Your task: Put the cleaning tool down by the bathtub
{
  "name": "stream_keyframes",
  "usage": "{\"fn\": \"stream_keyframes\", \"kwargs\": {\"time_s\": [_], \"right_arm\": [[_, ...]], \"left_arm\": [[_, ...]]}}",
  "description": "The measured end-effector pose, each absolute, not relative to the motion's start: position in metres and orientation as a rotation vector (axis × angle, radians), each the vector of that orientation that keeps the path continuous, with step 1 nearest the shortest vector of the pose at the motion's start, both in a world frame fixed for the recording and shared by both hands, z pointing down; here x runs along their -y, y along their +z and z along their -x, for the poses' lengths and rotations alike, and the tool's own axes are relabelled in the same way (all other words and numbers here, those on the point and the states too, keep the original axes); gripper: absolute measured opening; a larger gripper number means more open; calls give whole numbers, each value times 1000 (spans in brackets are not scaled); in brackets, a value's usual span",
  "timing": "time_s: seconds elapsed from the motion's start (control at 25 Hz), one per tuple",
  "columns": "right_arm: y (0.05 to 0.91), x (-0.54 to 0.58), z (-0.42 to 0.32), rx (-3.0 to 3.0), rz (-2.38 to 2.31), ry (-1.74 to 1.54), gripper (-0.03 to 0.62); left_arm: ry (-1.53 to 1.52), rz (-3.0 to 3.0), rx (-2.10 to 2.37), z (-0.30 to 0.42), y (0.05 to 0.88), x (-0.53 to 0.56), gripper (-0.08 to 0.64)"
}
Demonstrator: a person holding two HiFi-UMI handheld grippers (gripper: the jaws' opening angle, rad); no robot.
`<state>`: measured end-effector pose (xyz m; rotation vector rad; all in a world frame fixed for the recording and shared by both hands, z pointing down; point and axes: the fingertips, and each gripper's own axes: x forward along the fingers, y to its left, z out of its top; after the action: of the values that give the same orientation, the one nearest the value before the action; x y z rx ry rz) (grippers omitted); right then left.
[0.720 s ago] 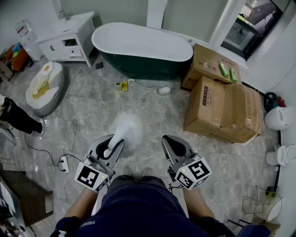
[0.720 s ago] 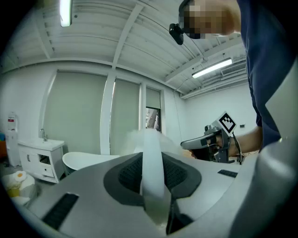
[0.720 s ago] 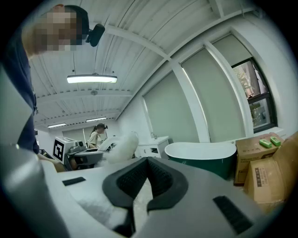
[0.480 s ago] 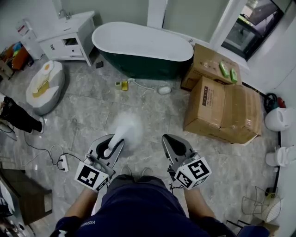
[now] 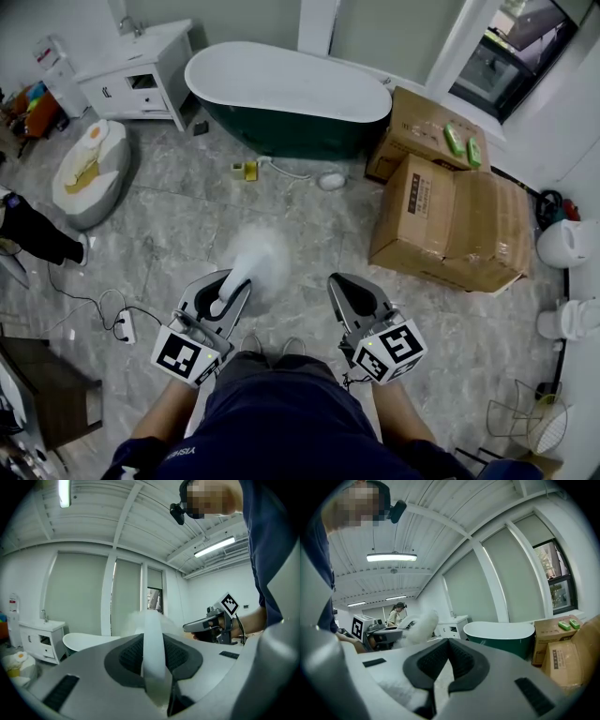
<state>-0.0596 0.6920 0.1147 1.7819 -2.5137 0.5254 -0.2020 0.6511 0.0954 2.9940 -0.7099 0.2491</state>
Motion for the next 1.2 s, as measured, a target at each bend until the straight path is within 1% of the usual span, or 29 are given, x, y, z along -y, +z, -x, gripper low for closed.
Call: {"fn": "stream_keyframes", "kwargs": {"time_s": [0.64, 1.2], "right_arm": [[129, -700, 26, 2514, -1778, 584, 5], [142, -633, -1, 2504, -1790, 608, 5]], "left_arm": [[251, -2987, 746, 174, 102, -652, 106], [248, -2980, 746, 149, 113, -581, 106]]}}
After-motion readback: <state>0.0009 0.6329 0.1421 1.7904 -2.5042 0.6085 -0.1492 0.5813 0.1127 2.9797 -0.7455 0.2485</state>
